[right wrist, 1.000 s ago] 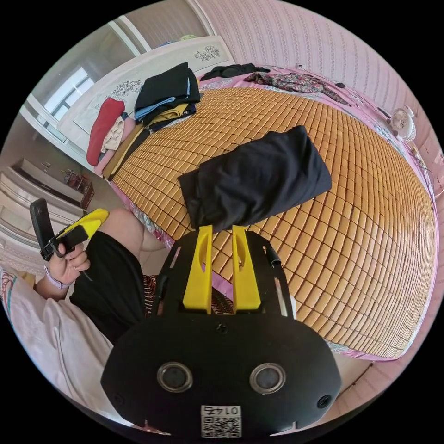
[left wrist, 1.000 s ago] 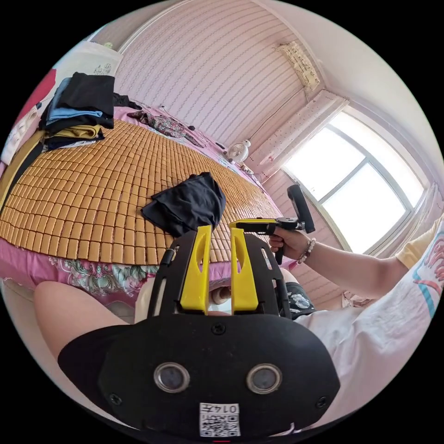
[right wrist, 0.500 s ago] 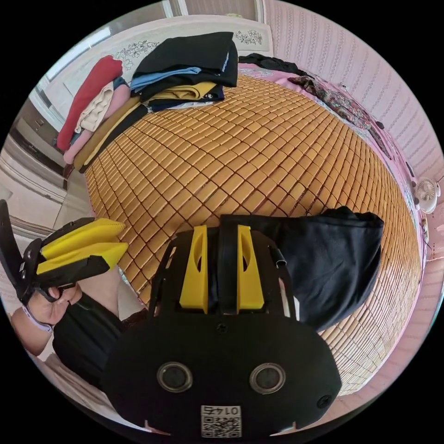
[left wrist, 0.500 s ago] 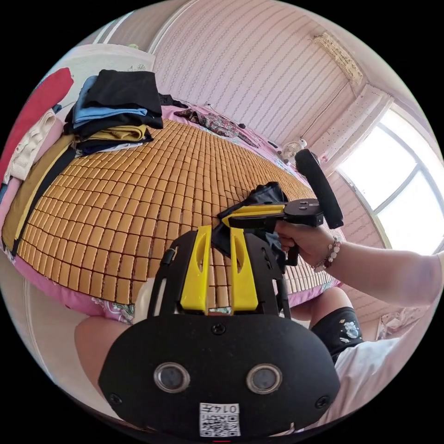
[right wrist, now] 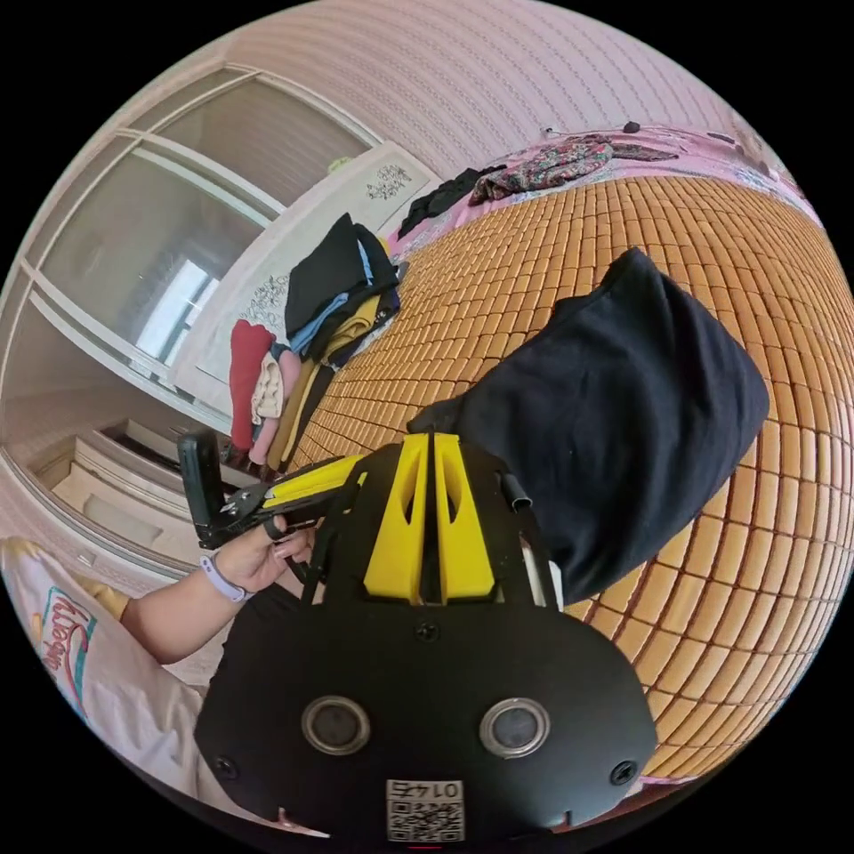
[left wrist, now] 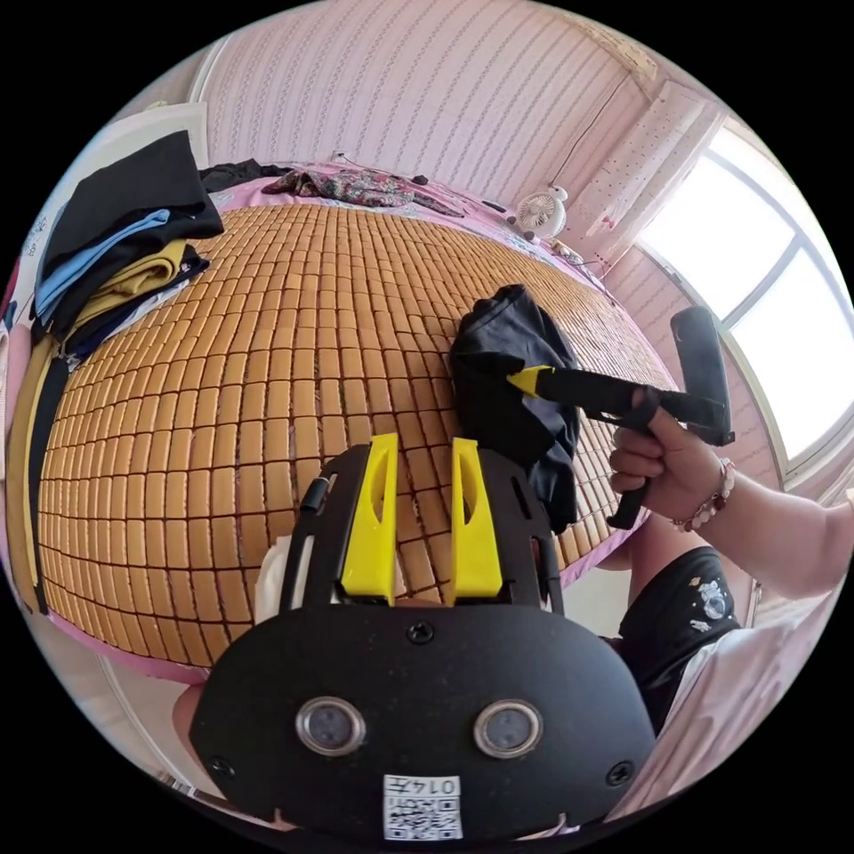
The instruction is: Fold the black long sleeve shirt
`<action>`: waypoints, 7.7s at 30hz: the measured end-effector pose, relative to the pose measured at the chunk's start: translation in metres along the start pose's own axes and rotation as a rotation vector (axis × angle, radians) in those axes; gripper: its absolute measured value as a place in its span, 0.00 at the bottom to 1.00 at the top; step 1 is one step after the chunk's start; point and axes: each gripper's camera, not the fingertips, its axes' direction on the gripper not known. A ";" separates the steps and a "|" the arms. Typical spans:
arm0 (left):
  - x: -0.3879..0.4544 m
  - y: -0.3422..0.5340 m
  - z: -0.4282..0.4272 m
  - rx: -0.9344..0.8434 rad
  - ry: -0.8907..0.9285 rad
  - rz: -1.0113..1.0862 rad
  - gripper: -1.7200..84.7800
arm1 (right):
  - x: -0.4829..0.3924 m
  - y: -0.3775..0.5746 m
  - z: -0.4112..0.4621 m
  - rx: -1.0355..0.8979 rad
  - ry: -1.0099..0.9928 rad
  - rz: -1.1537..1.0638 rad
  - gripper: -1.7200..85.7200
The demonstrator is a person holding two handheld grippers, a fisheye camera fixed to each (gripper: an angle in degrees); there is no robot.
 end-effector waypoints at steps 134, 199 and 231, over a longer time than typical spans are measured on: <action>-0.052 0.006 0.014 -0.122 0.018 -0.269 0.10 | -0.045 0.143 -0.252 -0.031 0.637 0.271 0.15; 0.008 -0.114 0.238 -0.101 0.061 0.231 0.08 | 0.118 -0.172 -0.359 0.265 0.565 0.213 0.12; 0.025 -0.149 0.352 -0.189 0.062 0.250 0.01 | 0.004 0.055 -0.526 0.278 0.809 0.097 0.05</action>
